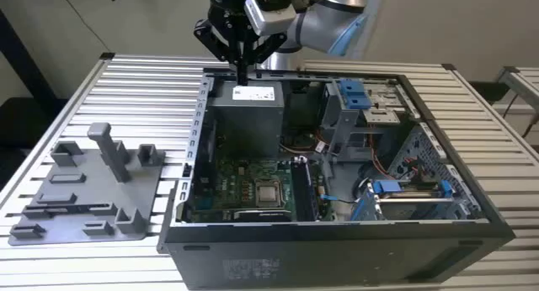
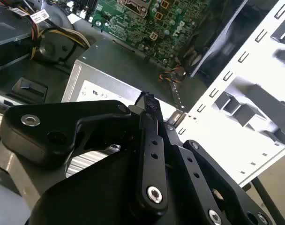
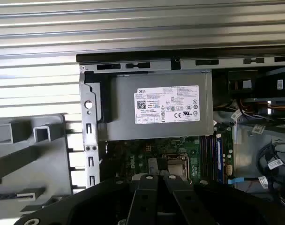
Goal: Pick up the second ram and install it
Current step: 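Reach for the second ram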
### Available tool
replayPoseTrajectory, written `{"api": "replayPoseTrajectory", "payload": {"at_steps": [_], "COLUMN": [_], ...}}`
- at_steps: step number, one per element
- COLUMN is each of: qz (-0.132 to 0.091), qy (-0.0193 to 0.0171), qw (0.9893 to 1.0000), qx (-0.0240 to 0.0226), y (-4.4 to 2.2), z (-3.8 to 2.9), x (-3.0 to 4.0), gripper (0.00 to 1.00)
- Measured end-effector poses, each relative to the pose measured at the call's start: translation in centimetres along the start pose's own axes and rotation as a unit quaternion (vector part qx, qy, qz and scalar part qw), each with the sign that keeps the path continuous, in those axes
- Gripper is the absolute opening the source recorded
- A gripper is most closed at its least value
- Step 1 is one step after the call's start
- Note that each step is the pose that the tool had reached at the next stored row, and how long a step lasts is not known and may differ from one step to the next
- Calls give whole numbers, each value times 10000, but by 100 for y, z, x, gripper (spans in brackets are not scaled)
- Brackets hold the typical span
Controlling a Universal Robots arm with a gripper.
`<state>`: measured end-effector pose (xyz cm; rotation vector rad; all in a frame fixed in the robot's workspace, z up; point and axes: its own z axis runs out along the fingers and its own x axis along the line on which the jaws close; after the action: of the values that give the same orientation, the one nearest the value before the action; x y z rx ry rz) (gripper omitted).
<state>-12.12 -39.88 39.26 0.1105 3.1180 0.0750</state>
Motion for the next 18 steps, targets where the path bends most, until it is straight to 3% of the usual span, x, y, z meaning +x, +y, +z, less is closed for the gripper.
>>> {"api": "replayPoseTrajectory", "payload": {"at_steps": [11,18], "qz": [0,0], "qy": [0,7], "qw": [10000,10000], "qx": [0,0], "y": [0,-6], "z": [0,-1], "x": [1,82], "gripper": [11,11]}}
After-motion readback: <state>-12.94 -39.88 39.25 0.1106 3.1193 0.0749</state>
